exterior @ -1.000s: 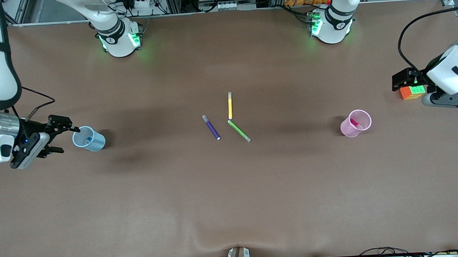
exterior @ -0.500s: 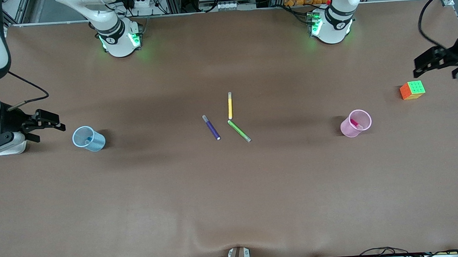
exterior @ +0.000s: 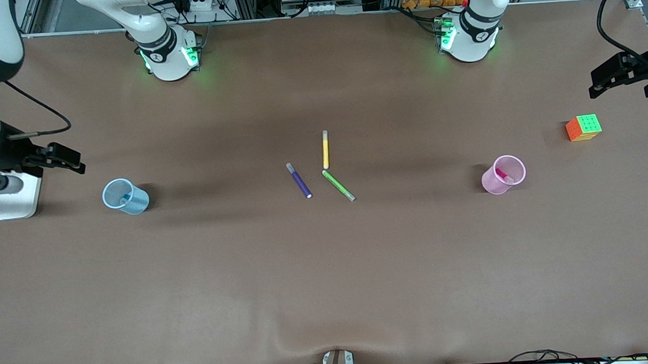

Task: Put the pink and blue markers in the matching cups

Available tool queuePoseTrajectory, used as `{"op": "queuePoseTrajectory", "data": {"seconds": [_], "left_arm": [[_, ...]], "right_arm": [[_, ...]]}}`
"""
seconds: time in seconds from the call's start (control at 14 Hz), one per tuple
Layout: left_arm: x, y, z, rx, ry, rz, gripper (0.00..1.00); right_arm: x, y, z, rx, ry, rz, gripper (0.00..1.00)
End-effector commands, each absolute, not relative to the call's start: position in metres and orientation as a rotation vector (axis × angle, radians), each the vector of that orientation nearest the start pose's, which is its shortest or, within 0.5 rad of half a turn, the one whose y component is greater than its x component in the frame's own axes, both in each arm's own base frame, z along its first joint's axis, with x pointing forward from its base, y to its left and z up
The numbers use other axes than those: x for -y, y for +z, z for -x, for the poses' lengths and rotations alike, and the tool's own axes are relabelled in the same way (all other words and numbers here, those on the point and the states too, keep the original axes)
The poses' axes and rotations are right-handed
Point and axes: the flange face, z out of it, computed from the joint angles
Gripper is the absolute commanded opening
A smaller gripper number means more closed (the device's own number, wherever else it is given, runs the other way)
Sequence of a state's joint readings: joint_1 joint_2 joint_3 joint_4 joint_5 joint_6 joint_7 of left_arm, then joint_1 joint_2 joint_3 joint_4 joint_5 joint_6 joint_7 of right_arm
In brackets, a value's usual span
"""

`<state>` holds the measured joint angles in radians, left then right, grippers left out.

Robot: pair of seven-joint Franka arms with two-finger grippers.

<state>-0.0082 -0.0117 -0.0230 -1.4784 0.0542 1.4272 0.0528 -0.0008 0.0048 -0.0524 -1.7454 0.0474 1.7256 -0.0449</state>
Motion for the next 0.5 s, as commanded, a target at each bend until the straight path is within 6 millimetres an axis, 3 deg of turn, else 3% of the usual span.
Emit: {"op": "queuePoseTrajectory", "data": {"seconds": [0.0,0.14,0.43], "left_arm": [[0.012,0.668,-0.53,-0.114,0.058,3.095,1.0],[0.007,0.663,-0.531,-0.113,0.067,3.097,1.0],[0.002,0.655,-0.533,-0.066,0.092,3.145,1.0]], "right_arm": [[0.036,0.586,-0.555,-0.12,0.022,3.112,1.0],[0.038,0.596,-0.55,-0.236,0.036,3.099,1.0],[0.041,0.605,-0.54,-0.233,0.059,3.104,1.0]]}}
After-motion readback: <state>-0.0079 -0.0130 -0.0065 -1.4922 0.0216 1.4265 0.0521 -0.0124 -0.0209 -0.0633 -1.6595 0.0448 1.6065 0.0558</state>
